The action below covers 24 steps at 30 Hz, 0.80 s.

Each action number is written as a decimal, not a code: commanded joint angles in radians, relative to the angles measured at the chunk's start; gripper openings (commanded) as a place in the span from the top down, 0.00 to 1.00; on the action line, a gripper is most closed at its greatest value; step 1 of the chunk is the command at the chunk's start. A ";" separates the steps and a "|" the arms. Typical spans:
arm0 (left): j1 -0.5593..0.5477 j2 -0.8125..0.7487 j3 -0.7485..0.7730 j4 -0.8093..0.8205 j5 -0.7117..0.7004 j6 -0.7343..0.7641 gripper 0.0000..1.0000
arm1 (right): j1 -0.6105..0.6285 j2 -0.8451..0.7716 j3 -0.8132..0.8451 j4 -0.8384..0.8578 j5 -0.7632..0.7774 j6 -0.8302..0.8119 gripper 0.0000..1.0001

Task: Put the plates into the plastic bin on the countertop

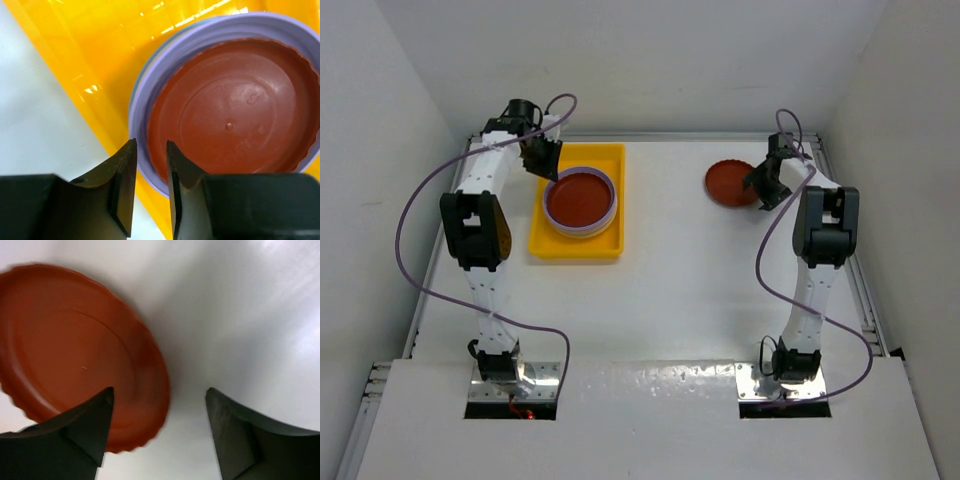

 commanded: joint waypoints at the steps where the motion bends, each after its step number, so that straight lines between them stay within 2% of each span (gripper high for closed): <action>1: 0.001 -0.045 0.056 0.011 -0.034 0.017 0.67 | 0.012 0.050 0.066 0.020 -0.003 0.074 0.33; 3: 0.001 -0.054 0.081 0.011 -0.060 0.017 0.66 | 0.012 0.069 0.072 0.026 -0.022 0.103 0.43; 4: 0.001 -0.066 0.081 0.011 -0.060 0.017 0.66 | 0.010 0.085 0.069 0.034 -0.034 0.113 0.56; 6: 0.010 -0.075 0.092 0.011 -0.069 0.017 0.65 | 0.009 0.090 0.046 0.052 -0.048 0.149 0.74; 7: 0.010 -0.088 0.092 0.011 -0.069 0.017 0.65 | 0.007 0.075 0.035 0.054 -0.046 0.159 0.91; 8: 0.010 -0.088 0.092 0.011 -0.069 0.017 0.65 | 0.007 0.064 0.019 0.059 -0.042 0.160 0.98; 13: 0.056 -0.109 0.079 0.011 -0.069 0.017 0.60 | 0.013 -0.048 0.003 0.129 -0.022 0.079 1.00; 16: 0.091 -0.109 0.079 0.011 -0.063 -0.024 0.60 | 0.051 -0.146 0.005 0.186 -0.034 0.018 1.00; 18: 0.107 -0.109 0.079 0.011 -0.032 -0.043 0.59 | 0.119 -0.224 0.000 0.207 -0.039 -0.043 1.00; 19: 0.117 -0.109 0.079 0.011 -0.003 -0.043 0.56 | 0.175 -0.256 -0.008 0.215 -0.039 -0.073 1.00; 21: 0.118 -0.118 0.079 0.011 0.028 -0.032 0.50 | 0.212 -0.283 -0.003 0.214 -0.034 -0.120 1.00; 24: 0.079 -0.160 0.079 0.011 0.066 0.023 0.39 | 0.335 -0.292 0.029 0.185 -0.016 -0.172 1.00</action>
